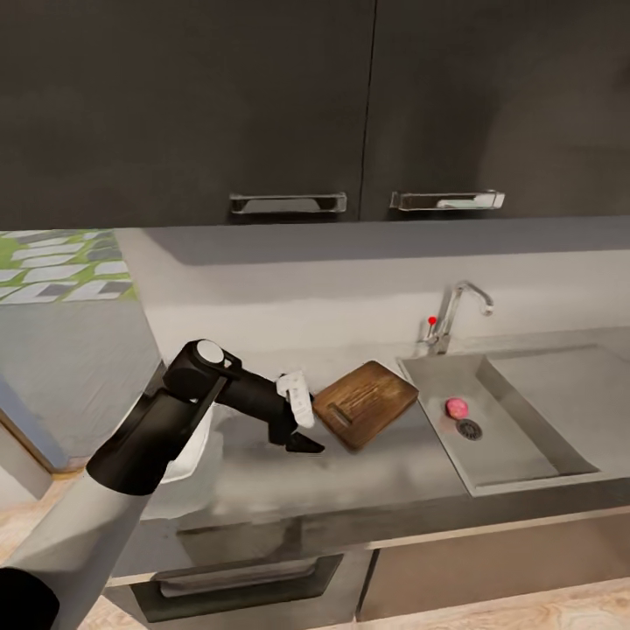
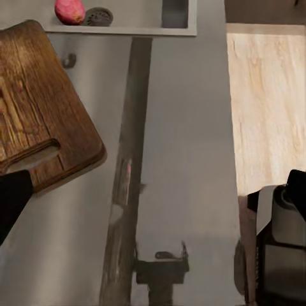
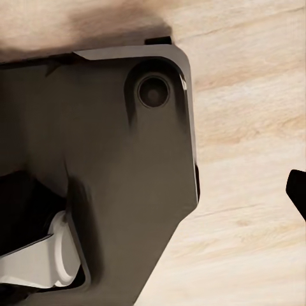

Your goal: In the kitchen, take the Vidalia onion out of the sink, dice it on the chopping board with the paring knife, put the diced onion into the bowl on the countertop, then place both the paring knife and the chopping board into the sink.

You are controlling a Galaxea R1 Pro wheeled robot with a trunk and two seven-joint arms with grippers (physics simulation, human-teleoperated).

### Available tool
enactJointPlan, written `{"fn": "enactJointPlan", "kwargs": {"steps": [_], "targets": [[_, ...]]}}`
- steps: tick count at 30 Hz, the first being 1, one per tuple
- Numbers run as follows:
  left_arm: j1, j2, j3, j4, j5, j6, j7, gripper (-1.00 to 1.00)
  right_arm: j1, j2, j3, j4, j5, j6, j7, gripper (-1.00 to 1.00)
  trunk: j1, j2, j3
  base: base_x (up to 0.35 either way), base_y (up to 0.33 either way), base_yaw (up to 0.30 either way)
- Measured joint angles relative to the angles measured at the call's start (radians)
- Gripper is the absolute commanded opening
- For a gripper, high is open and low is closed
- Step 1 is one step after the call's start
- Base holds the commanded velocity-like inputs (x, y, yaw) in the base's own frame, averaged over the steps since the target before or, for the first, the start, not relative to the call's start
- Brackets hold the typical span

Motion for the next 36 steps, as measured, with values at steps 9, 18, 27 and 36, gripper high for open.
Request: {"fn": "enactJointPlan", "kwargs": {"steps": [9,18,27,36], "targets": [[0.0,-0.008,-0.204,0.01,-0.001,-0.001,0.005,1.0,0.0,0.0,0.0,0.0,0.0,0.0,0.0,1.0,0.0,0.0,0.0,0.073,0.0,0.0],[0.0,-0.019,-0.223,0.0,-0.004,-0.002,0.004,1.0,0.0,0.001,0.0,0.0,0.0,-0.001,0.001,1.0,0.0,0.0,0.0,0.001,0.0,0.0],[0.0,-0.025,-0.222,-0.009,-0.052,-0.003,0.004,1.0,0.0,0.001,0.0,0.0,0.0,-0.001,0.001,1.0,0.0,0.0,0.0,0.0,0.0,0.0],[0.0,-0.029,-0.223,-0.006,-0.087,-0.003,0.004,1.0,0.0,0.001,0.0,0.008,0.001,0.0,0.001,1.0,0.0,0.0,0.0,0.132,0.0,0.0]]}}
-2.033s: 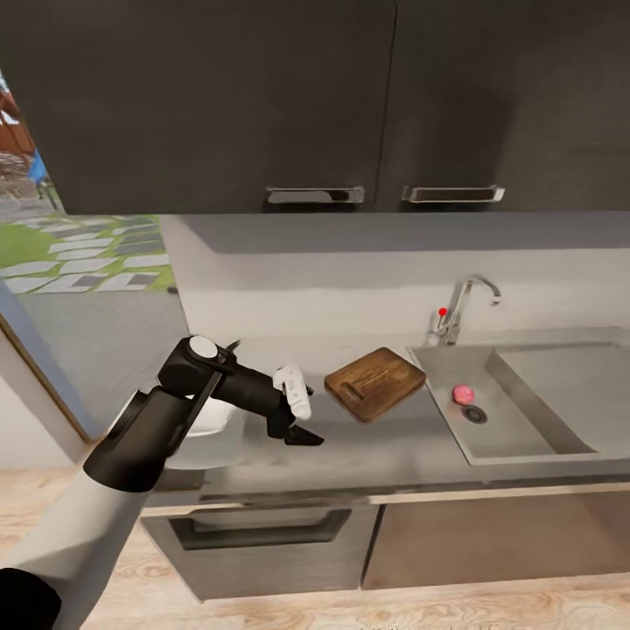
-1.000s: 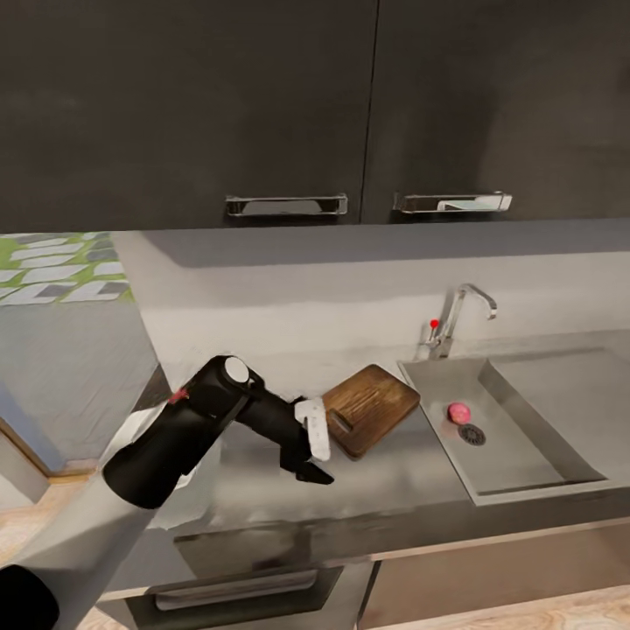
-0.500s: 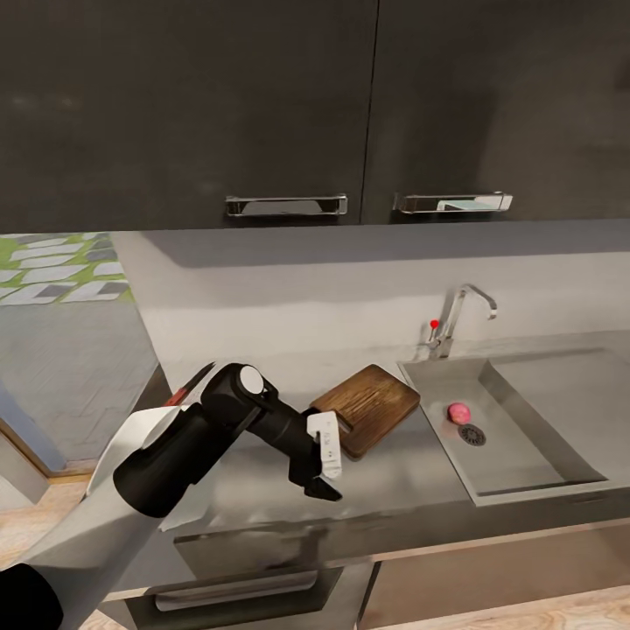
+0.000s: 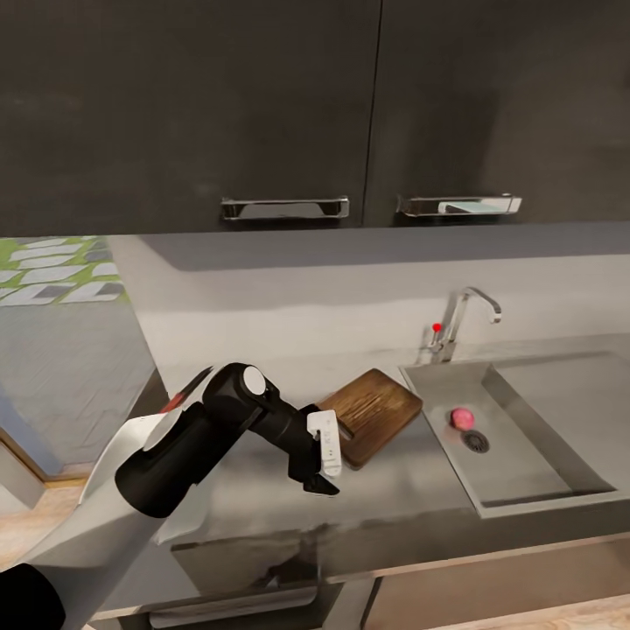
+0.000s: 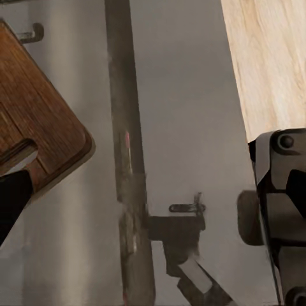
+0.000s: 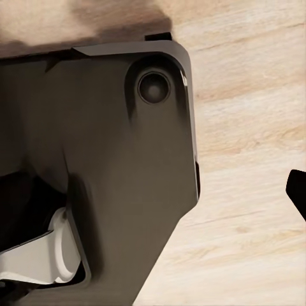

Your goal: In the kitchen, take the Vidalia onion out of the sink, dice it on the chopping board with the paring knife, put the diced onion into the bowl on the countertop, then place both the paring knife and the chopping board into the sink.

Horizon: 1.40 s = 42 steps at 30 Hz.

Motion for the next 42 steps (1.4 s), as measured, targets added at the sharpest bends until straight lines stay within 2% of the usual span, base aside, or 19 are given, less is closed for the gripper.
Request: {"fn": "enactJointPlan", "kwargs": {"steps": [3,7,9,16,27,32,42], "targets": [[0.0,0.0,0.0,0.002,-0.004,0.0,0.0,1.0,0.0,0.0,0.001,0.003,0.001,0.0,0.0,1.0,0.0,0.0,0.0,0.108,0.0,0.0],[0.0,0.0,-0.001,0.003,-0.03,0.001,0.0,1.0,0.0,0.0,0.001,0.004,0.002,0.0,-0.001,1.0,0.0,0.0,0.0,0.025,0.0,0.024],[0.0,0.0,-0.001,0.001,-0.045,0.001,0.0,1.0,0.0,0.0,0.001,0.006,0.002,0.0,-0.001,1.0,0.0,0.0,0.0,0.005,0.0,0.182],[0.0,0.0,-0.002,0.002,-0.063,0.002,0.0,1.0,0.0,0.0,0.002,0.012,0.003,0.0,-0.001,1.0,0.0,0.0,0.0,0.001,0.0,0.216],[0.0,-0.008,-0.002,0.003,-0.073,0.003,0.005,1.0,0.0,0.001,0.002,0.012,0.003,0.0,-0.001,1.0,0.0,0.0,0.0,0.0,0.0,0.03],[0.0,-0.008,-0.002,0.004,-0.075,0.003,0.006,1.0,0.0,0.01,0.002,0.012,0.003,-0.001,-0.002,1.0,0.0,0.0,0.0,0.057,-0.06,0.0],[0.0,-0.008,-0.002,0.005,-0.141,0.006,0.006,1.0,0.0,0.012,0.002,0.012,0.003,-0.001,-0.002,1.0,0.0,0.0,0.0,0.17,-0.146,0.0]]}}
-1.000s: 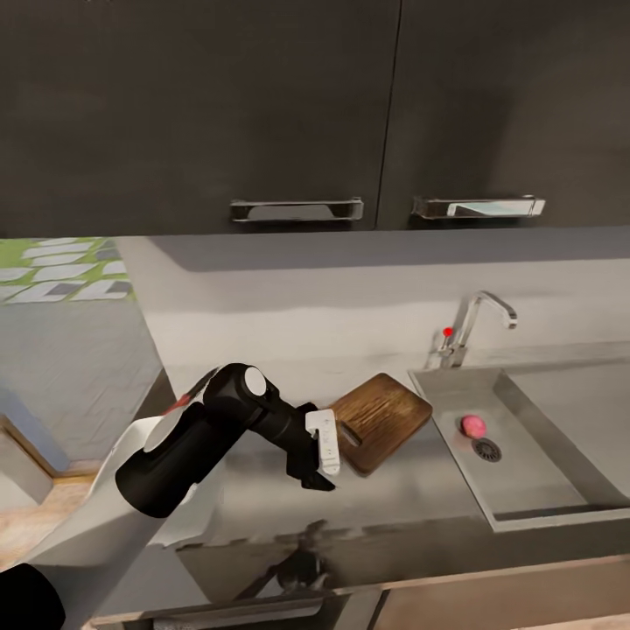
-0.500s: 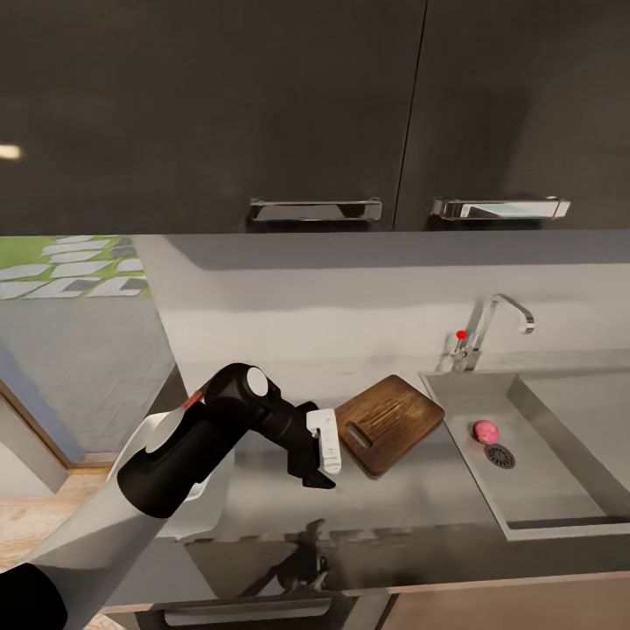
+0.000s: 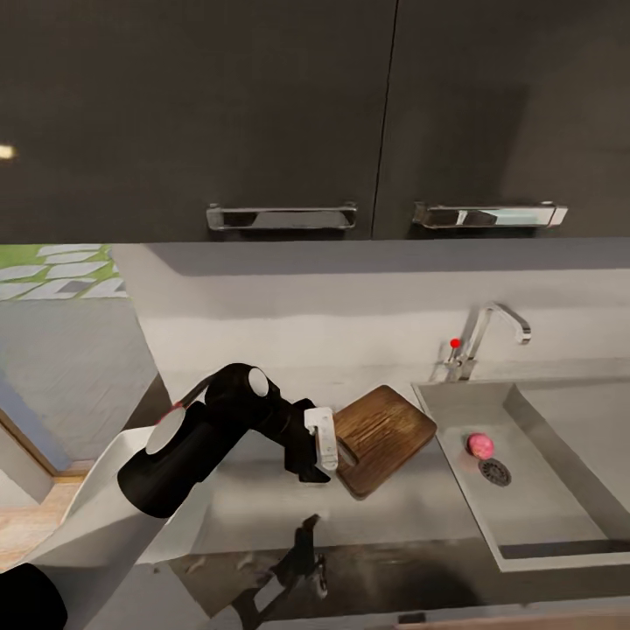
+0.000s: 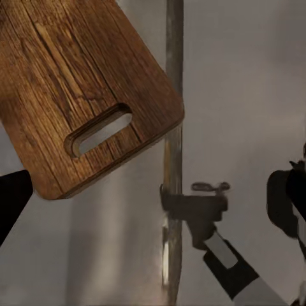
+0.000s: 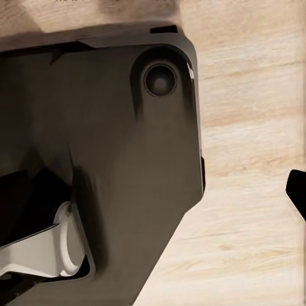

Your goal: In the kitchen, take the Vidalia onion out of the sink, dice it on the chopping board with the paring knife, put the diced onion into the bowl on the countertop, then place both the paring knife and the chopping board into the sink.

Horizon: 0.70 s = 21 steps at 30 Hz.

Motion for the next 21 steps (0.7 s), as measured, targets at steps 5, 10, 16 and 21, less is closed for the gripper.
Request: {"fn": "enactJointPlan", "kwargs": {"steps": [5,10,16,21], "targets": [[0.0,0.0,-0.001,-0.001,-0.008,0.0,0.0,1.0,0.0,0.002,0.0,0.0,0.0,0.0,0.0,1.0,0.0,0.0,0.0,0.019,-0.017,0.0],[0.0,0.0,-0.003,0.0,-0.01,-0.001,0.0,1.0,0.0,0.003,0.0,0.0,0.0,0.0,0.0,1.0,0.0,0.0,0.0,0.003,-0.003,0.0],[0.0,0.0,-0.042,0.003,-0.011,-0.004,0.003,1.0,0.0,0.004,0.0,0.0,0.0,0.0,0.0,1.0,0.0,0.0,0.0,0.0,0.0,0.0],[0.0,0.0,-0.09,0.004,-0.012,-0.004,0.004,1.0,0.0,0.004,0.0,0.0,0.0,0.0,0.0,1.0,0.0,0.0,0.0,0.0,0.0,0.0]]}}
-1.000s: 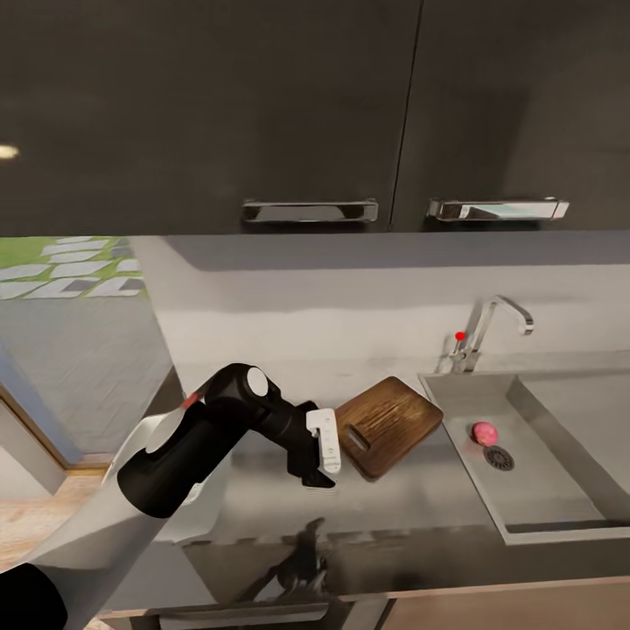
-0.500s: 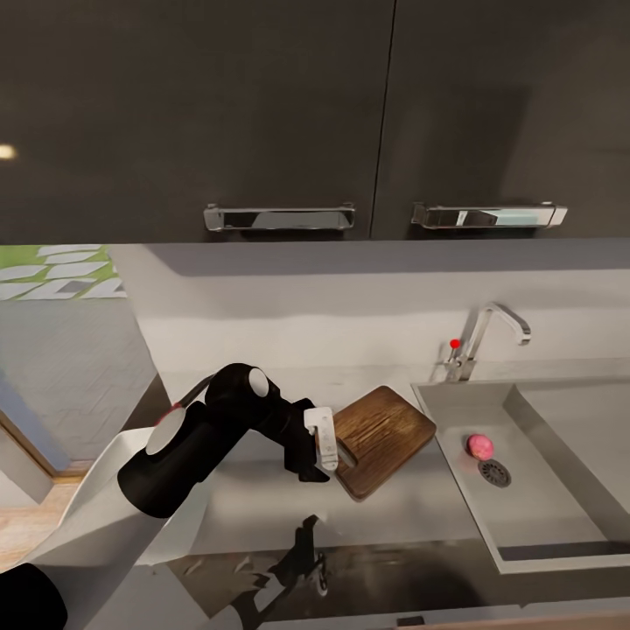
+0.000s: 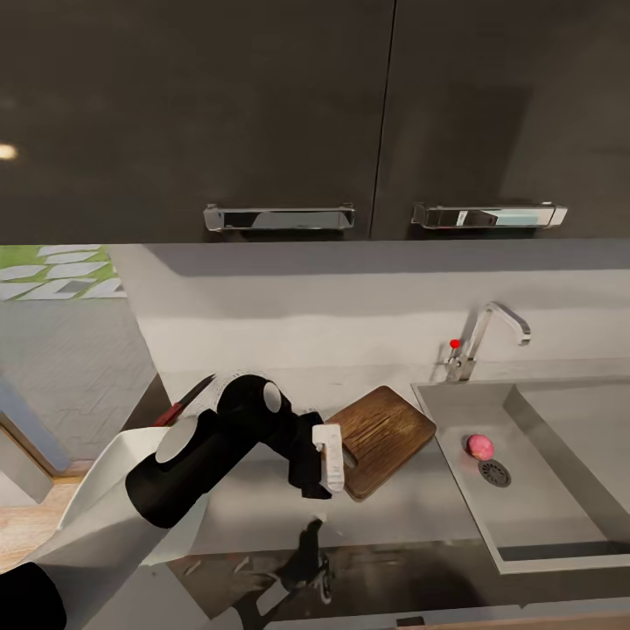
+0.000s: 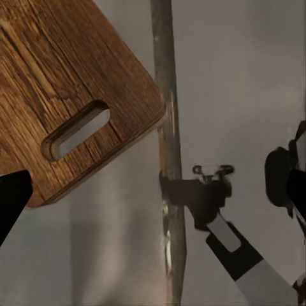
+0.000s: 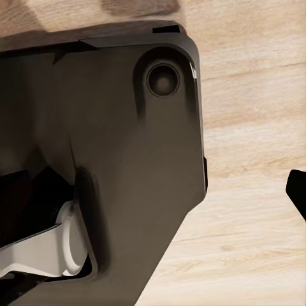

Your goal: In the kitchen, take the Vidalia onion out of the sink, dice it on the chopping board with the paring knife, put the diced onion into the bowl on the countertop, then place both the paring knife and the chopping board into the sink.

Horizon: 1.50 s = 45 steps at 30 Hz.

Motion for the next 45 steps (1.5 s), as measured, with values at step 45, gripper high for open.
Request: {"fn": "enactJointPlan", "kwargs": {"steps": [45], "targets": [[0.0,-0.006,-0.052,-0.001,-0.001,-0.002,0.061,1.0,0.0,0.002,0.001,0.0,0.0,0.0,0.0,1.0,0.0,0.0,-0.035,0.0,0.0,0.0]]}}
